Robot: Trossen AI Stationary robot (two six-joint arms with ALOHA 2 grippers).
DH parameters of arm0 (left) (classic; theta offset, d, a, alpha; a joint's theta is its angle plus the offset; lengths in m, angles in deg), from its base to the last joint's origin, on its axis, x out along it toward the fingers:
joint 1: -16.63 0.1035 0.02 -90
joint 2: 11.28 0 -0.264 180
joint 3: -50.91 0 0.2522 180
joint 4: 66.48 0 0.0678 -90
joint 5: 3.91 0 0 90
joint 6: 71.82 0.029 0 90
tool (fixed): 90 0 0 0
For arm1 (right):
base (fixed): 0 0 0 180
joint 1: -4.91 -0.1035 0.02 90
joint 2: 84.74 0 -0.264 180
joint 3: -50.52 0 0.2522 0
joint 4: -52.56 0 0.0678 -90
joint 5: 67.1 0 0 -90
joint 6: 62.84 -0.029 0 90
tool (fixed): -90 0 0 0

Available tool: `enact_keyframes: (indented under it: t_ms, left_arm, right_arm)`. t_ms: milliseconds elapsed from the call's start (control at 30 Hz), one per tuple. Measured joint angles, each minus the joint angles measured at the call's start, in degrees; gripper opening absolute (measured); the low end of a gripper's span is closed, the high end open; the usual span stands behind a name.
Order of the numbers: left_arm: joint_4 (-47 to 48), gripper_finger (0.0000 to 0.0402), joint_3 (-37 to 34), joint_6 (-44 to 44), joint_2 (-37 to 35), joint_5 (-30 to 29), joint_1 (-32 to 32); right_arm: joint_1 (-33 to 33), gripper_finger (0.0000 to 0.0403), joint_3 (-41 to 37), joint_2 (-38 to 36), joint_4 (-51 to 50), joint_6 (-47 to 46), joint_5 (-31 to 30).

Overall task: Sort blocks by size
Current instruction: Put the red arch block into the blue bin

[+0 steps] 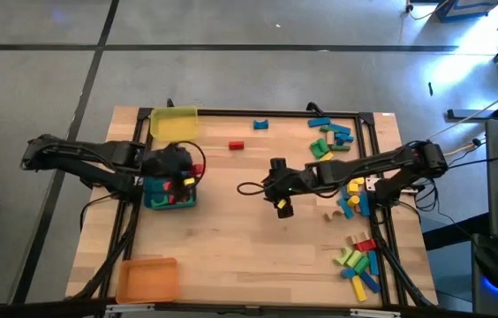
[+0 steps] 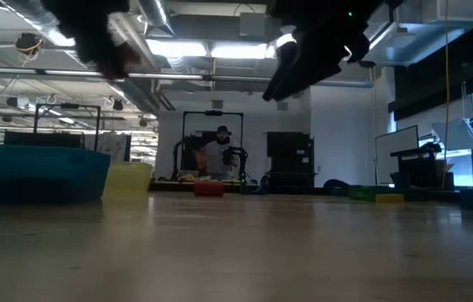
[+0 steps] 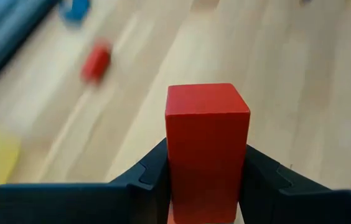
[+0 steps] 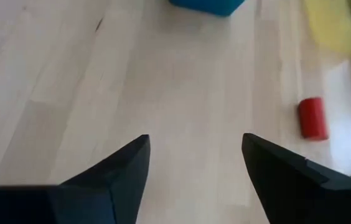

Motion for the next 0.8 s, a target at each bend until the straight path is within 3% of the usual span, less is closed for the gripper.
enact_keyframes:
  t_ms: [200, 300, 800]
  left_arm:
    - [14.6, 0.0118, 0.6, -9.0, 0.8, 2.7, -1.1]
    - [17.5, 0.0118, 0.6, -10.9, 2.0, 2.8, -1.5]
    - [12.1, 0.0120, -7.2, -13.4, 11.6, 8.1, -1.3]
  right_arm:
    - [0.0, 0.0249, -4.4, 0.5, 6.3, -3.5, -0.1]
    - [0.0, 0.0248, -6.3, 0.5, 9.2, -5.3, -0.1]
    - [0.1, 0.0248, -12.2, 0.6, 15.8, -8.8, -0.4]
